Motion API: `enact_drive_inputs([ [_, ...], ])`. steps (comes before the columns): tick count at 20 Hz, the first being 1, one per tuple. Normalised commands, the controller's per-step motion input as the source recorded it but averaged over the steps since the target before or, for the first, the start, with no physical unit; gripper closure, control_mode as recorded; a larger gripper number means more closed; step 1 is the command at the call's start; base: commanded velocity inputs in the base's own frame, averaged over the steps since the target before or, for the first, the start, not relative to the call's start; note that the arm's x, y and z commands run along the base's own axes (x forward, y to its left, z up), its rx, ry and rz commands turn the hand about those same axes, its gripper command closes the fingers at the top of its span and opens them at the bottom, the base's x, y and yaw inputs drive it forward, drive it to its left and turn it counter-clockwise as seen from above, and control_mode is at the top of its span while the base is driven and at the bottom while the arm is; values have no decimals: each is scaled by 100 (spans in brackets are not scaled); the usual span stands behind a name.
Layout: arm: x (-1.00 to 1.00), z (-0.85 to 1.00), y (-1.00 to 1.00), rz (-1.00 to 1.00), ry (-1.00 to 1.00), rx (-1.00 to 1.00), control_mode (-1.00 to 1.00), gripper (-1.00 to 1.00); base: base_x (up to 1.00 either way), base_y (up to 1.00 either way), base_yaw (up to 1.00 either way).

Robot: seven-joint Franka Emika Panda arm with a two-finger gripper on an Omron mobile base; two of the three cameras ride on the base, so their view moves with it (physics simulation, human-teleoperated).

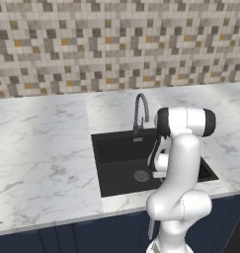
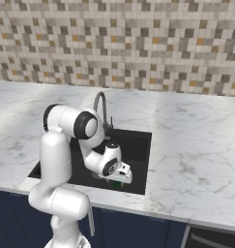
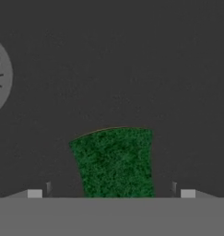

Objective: Pick up the bar soap and sponge from the sink, and place them back in the cabinet, and close the cabinet doors.

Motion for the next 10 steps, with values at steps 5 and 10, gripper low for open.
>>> enact_drive_inputs([
  [5, -12, -24, 0, 0, 0, 0, -100, -100, 0, 0, 0],
  [10, 0, -10, 0, 0, 0, 0, -100, -100, 0, 0, 0],
])
